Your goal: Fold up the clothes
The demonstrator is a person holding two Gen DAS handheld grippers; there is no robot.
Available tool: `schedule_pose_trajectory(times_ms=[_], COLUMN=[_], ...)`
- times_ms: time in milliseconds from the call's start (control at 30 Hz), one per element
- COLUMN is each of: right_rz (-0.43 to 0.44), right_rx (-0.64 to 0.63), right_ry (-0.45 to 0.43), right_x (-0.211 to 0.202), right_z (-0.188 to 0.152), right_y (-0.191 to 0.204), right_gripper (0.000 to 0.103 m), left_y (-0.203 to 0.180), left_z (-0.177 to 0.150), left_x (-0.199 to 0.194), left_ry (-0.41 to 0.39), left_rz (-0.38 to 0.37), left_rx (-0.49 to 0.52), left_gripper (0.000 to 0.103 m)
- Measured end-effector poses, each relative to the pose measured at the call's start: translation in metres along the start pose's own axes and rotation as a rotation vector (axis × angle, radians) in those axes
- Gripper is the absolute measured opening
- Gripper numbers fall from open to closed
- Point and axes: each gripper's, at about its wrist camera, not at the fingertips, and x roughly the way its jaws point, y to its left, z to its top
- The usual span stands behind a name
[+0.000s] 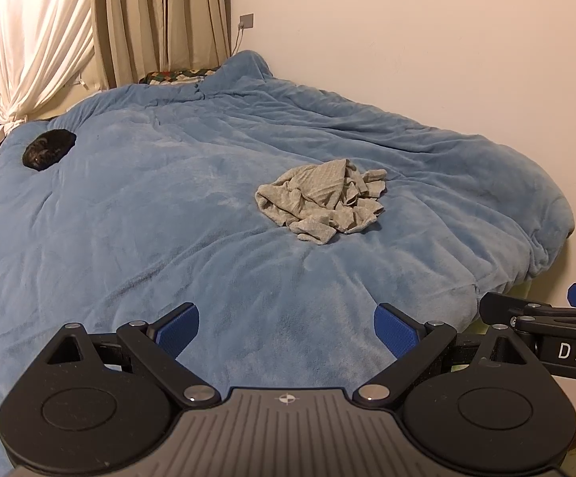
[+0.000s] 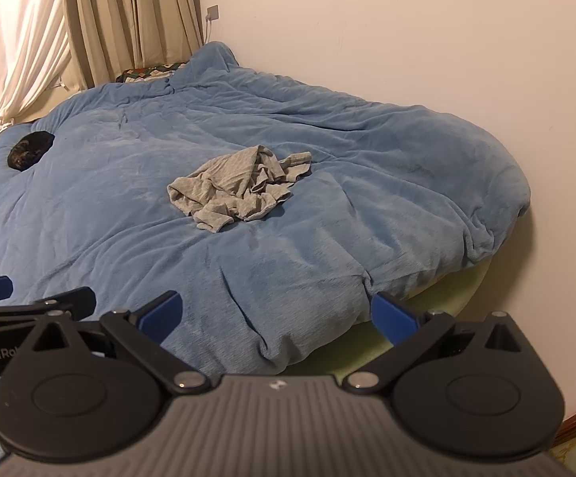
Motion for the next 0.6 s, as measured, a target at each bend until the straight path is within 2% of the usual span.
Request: schedule_pose_trajectory(times_ms=[600], right_rz=[0.001], right_rx=[-0.003], right_ry=[0.003], right_x=[-0.0002], right_z=[-0.0011], right_y=[0.0002], right_gripper=[0.102], left_y=[0.0012], left_z=[-0.0024], left_x=[0.0012], left_ry=[0.003], left_rz=[-0.003], left_rx=[-0.004], left_gripper=[0.096])
